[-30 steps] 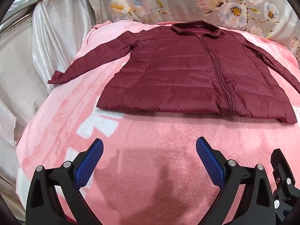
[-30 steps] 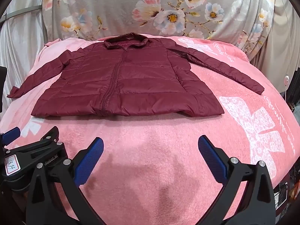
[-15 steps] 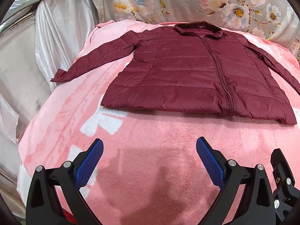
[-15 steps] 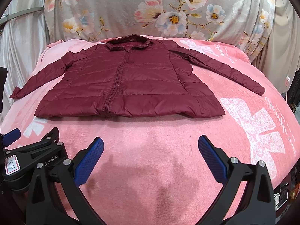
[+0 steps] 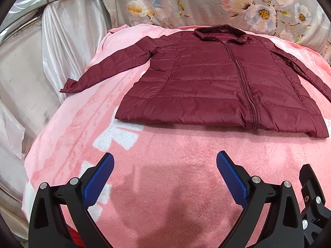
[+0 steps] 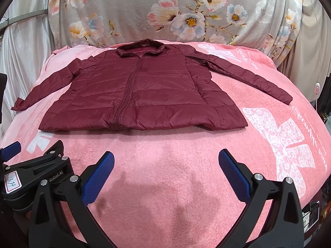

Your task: Fold large clothes

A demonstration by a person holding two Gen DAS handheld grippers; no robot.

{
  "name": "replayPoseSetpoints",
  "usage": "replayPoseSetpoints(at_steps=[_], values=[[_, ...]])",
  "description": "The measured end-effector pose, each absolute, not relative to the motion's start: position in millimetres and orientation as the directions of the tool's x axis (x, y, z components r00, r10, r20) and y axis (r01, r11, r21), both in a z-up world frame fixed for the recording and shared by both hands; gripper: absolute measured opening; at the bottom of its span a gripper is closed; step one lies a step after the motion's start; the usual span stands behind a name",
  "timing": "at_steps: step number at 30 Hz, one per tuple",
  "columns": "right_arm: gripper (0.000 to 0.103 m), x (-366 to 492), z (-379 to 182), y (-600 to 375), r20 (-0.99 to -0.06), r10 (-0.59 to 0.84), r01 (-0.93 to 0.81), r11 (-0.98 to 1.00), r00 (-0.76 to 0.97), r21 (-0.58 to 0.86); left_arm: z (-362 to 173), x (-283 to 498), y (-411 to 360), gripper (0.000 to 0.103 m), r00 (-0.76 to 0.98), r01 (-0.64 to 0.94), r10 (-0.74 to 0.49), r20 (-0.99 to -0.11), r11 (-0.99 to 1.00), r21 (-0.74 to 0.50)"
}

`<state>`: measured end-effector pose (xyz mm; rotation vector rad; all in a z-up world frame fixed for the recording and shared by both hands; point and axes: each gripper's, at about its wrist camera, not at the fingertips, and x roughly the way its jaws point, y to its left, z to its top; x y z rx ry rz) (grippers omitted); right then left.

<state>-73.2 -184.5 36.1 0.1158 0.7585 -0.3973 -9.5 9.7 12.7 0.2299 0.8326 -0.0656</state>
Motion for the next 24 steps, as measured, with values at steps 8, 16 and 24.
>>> replayPoseSetpoints(at_steps=[8, 16, 24], values=[[0.098, -73.8, 36.1, -184.3, -0.689, -0.307, 0.39, 0.92, 0.657, -0.038, 11.6, -8.7, 11.9, 0.097, 0.669, 0.146, 0.036, -0.743, 0.973, 0.178], [0.098, -73.7, 34.0, -184.5, -0.692, -0.304, 0.391, 0.92, 0.655, -0.034, 14.8, -6.7, 12.4, 0.097, 0.662, 0.145, 0.037, -0.748, 0.974, 0.176], [0.098, -71.9, 29.5, -184.0, -0.696, -0.304, 0.393, 0.919, 0.65, -0.035, 9.6, -4.9, 12.7, 0.097, 0.656, 0.143, 0.042, -0.753, 0.973, 0.179]])
